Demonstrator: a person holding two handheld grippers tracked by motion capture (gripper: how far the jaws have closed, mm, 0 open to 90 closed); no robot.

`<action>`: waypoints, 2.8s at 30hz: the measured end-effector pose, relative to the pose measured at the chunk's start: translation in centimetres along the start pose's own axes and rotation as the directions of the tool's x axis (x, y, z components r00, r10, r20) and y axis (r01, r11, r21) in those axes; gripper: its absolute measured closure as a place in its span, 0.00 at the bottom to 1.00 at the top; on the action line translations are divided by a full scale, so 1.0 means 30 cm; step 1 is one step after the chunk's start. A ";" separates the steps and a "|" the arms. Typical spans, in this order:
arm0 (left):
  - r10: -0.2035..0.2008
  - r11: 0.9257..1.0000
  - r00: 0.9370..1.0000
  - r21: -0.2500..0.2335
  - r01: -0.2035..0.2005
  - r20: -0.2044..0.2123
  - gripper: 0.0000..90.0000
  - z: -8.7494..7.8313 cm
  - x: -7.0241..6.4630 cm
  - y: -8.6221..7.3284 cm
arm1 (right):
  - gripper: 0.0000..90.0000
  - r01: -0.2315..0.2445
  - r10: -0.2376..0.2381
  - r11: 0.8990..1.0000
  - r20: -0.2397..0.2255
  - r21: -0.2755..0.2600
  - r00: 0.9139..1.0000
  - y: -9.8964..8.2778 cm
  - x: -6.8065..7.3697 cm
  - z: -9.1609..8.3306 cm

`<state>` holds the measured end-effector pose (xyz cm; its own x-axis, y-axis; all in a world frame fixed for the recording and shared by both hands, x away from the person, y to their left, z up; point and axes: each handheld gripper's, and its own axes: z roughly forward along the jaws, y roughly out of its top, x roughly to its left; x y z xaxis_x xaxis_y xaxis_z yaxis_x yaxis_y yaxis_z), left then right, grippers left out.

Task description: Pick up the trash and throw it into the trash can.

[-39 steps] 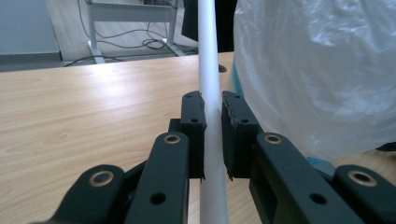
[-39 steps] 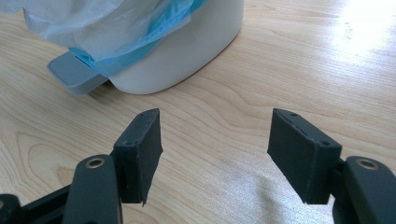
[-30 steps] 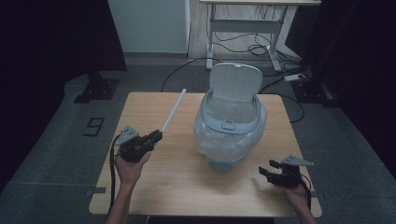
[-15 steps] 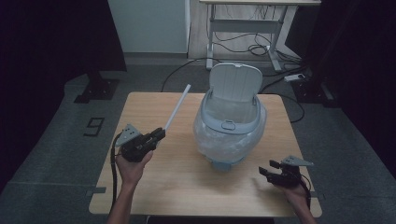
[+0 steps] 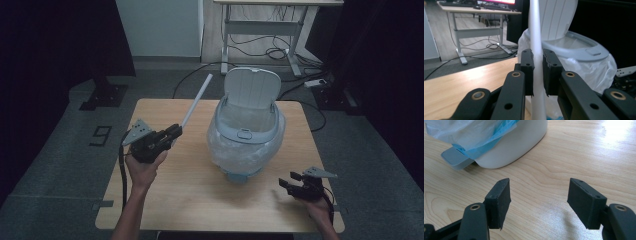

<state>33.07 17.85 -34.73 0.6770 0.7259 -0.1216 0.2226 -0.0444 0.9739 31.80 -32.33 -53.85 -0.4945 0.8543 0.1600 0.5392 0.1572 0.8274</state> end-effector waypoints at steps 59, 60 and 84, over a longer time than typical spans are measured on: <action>0.035 0.997 0.990 0.064 -0.044 0.136 0.88 0.331 -0.126 0.210 | 0.38 -0.002 0.001 1.000 0.017 0.017 1.000 -0.011 -0.022 -0.001; 0.037 0.997 0.990 0.064 -0.046 0.136 0.88 0.337 -0.127 0.212 | 0.38 -0.001 0.001 1.000 0.017 0.018 1.000 -0.011 -0.022 -0.001; 0.032 0.993 0.990 0.110 -0.048 0.139 0.88 0.475 -0.155 0.223 | 0.38 0.012 -0.012 0.999 0.016 0.031 1.000 -0.014 -0.021 0.004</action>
<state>41.42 4.39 -30.39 0.7750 0.6213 -0.1157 0.2657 -0.1542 0.9516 31.96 -32.88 -54.37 -0.4900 0.8602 0.1413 0.5541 0.1822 0.8123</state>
